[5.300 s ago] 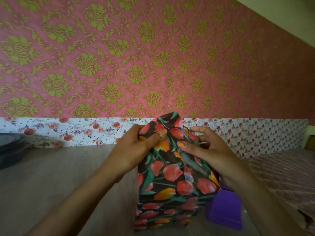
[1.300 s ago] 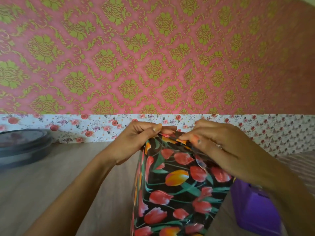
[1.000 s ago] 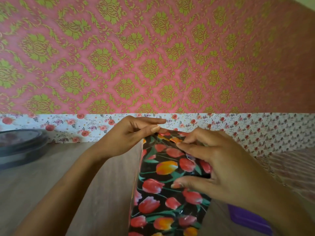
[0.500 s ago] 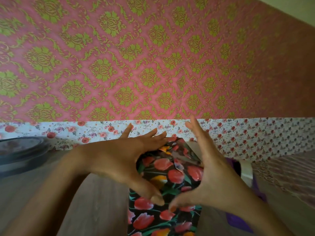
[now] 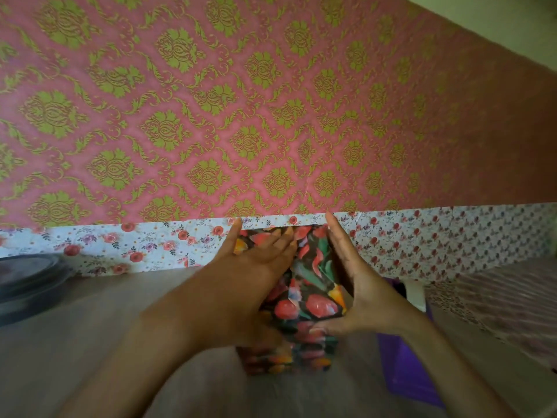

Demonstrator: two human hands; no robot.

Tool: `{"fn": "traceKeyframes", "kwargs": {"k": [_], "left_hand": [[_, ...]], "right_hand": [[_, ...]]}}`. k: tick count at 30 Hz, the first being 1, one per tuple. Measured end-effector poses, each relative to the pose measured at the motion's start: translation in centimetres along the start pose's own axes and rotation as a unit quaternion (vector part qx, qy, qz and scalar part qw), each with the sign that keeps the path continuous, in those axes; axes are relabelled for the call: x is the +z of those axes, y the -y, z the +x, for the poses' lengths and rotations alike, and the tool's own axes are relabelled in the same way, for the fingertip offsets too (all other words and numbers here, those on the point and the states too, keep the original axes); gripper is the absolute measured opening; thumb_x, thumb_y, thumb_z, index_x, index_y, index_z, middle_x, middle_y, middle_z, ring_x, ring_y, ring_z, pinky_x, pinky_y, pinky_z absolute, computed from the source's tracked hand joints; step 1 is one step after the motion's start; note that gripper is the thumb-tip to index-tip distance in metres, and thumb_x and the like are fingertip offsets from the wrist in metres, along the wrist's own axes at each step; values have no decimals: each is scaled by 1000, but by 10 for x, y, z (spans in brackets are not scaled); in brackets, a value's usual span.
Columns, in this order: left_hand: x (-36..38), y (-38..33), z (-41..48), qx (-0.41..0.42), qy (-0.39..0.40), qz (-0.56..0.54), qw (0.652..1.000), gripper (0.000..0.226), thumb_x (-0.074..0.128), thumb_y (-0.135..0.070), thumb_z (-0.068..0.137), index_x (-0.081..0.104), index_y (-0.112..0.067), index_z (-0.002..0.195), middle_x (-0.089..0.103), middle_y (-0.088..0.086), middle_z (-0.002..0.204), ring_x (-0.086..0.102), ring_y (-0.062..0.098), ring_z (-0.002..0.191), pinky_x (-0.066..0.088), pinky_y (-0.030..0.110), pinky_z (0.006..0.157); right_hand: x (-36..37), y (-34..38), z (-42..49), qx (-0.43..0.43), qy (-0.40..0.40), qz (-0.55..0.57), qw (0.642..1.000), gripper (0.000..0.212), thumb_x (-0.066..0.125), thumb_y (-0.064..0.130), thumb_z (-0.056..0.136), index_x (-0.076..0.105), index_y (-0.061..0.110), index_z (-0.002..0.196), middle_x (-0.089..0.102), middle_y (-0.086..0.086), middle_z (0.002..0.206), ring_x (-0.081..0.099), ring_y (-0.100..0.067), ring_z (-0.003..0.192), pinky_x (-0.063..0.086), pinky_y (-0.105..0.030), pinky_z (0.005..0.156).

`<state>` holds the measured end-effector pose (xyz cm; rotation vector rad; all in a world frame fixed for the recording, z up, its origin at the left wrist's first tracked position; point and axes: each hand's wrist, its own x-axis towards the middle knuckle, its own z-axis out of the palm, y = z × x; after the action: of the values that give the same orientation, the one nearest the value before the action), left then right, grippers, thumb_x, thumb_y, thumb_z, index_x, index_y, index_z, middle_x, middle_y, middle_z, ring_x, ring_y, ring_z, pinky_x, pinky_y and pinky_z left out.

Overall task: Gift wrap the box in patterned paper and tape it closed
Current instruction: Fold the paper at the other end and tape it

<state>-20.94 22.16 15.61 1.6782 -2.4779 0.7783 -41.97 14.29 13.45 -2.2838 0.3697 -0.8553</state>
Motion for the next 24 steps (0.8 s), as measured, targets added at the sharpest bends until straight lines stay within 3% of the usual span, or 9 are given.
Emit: {"fn": "traceKeyframes", "kwargs": {"k": [3,5,7,10,12,15,17,20,24], "left_hand": [[-6,-22,4,-8,-96,-2,995,91,49,-61,82,9,-16,151,1,-1,156,9,14,145,-12,40,115],[-3,-24,7,-13,-107,2,994,81,44,-59,77,43,-10,140,46,8,142,48,22,129,14,39,117],[5,-25,9,-11,-122,-14,992,79,42,-59,76,46,-7,136,59,8,129,57,23,118,22,34,111],[9,-32,9,-12,-177,23,984,81,41,-61,76,41,-6,135,65,7,120,61,22,113,29,30,104],[7,-35,9,-21,-194,46,980,82,49,-62,73,46,-5,132,67,7,117,63,22,110,27,26,104],[11,-34,12,-26,-209,52,976,83,54,-61,71,51,-3,130,69,10,112,65,25,107,31,33,103],[13,-36,12,-23,-198,45,979,79,44,-59,77,51,-2,131,68,13,112,64,28,108,33,40,108],[16,-51,14,-13,-179,32,983,77,39,-53,79,49,2,133,65,16,118,61,32,112,28,48,103],[19,-62,13,-17,-193,54,979,75,40,-48,77,51,4,130,65,19,116,62,35,110,27,55,101]], "right_hand": [[-16,-6,0,41,19,0,999,124,81,18,61,-10,42,142,16,51,136,25,18,130,40,-17,101],[-20,-8,-3,53,8,14,998,118,80,19,64,-5,44,142,7,33,148,16,15,135,39,-20,103],[-20,-8,-10,61,-10,-1,998,115,80,19,65,-1,48,141,6,27,151,12,15,136,37,-16,103],[-21,-6,-33,100,-29,-38,994,122,87,38,53,3,55,139,18,29,149,18,13,136,31,-16,106],[-23,-4,-53,129,-104,-65,984,118,87,50,46,17,53,140,36,25,143,34,8,131,34,-23,103],[-26,-16,-84,168,-422,-105,885,62,81,39,60,58,29,116,65,11,106,60,-10,103,45,-30,84],[-25,-27,-97,212,-526,-150,810,21,72,25,78,60,22,95,66,-2,89,63,-24,88,44,-32,73],[-26,-45,-113,291,-477,-189,808,13,63,28,87,60,24,75,64,1,74,59,-20,74,37,-29,61],[-33,-51,-110,344,-435,-222,802,23,58,38,88,64,16,84,63,-1,80,59,-20,78,34,-25,57]]}}
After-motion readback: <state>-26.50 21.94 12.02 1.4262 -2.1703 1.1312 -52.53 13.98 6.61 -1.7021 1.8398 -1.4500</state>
